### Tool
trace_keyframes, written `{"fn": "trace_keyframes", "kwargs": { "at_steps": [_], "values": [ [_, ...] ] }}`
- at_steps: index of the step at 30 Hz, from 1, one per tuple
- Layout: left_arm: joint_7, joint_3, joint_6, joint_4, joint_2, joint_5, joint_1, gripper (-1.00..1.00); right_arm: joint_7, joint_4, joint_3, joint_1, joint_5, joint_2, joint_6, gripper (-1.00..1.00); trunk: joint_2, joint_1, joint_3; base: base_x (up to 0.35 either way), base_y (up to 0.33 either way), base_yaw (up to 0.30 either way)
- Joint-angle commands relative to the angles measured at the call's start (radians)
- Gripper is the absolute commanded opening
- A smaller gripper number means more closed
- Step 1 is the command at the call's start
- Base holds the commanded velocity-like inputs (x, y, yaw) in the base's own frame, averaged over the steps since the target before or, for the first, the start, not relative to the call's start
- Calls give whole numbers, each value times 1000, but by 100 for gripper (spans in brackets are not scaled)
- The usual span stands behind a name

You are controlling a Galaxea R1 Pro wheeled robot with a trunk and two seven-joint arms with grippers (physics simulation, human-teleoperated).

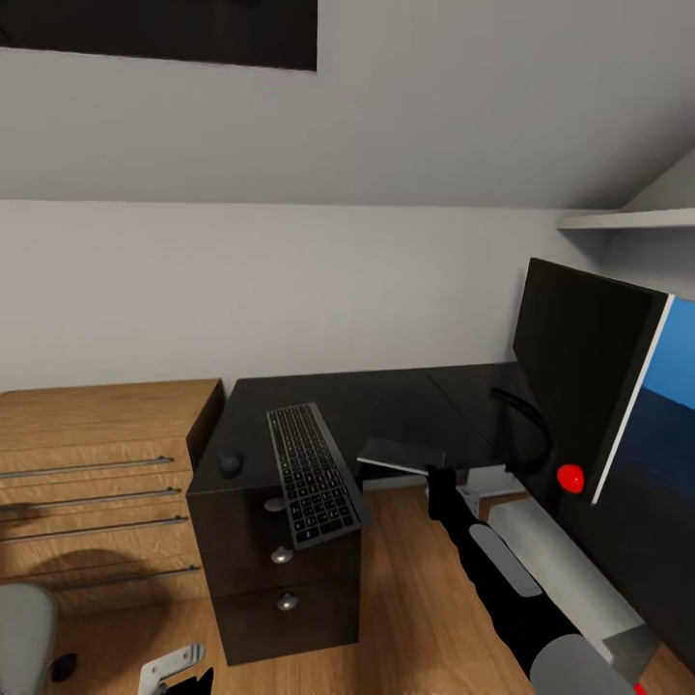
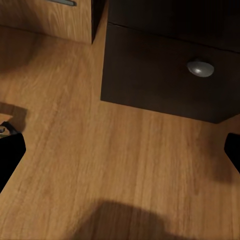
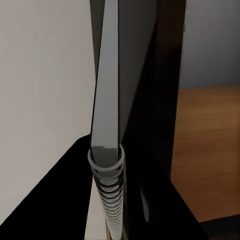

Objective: In the bedroom, organize the workspace by keeping the computer under the desk, ensuring the monitor is on the desk, placing the keyboard on the desk next to the monitor, placing the mouse on the desk next to the keyboard, moving the folder from the swivel chair onto the desk next to the mouse, stacking the notebook on top of the folder with the pen on top of the notebook, and positioning the swivel chair next to the desk.

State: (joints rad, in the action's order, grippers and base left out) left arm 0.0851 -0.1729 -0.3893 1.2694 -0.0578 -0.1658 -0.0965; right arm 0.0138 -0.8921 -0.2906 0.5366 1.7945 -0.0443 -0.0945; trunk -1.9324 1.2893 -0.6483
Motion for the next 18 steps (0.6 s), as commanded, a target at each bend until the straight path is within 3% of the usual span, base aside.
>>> {"fn": "trace_keyframes", "kwargs": {
  "at_steps": [1,18],
  "values": [
    [5,0,-5,2,-1,-11,0,100,5,1,-7,0,18,-2,-10,-100,-8,4,-4,0,0,0],
    [5,0,-5,2,-1,-11,0,100,5,-1,-8,0,16,-2,-10,-100,-92,50,-42,0,0,0]
  ]
}}
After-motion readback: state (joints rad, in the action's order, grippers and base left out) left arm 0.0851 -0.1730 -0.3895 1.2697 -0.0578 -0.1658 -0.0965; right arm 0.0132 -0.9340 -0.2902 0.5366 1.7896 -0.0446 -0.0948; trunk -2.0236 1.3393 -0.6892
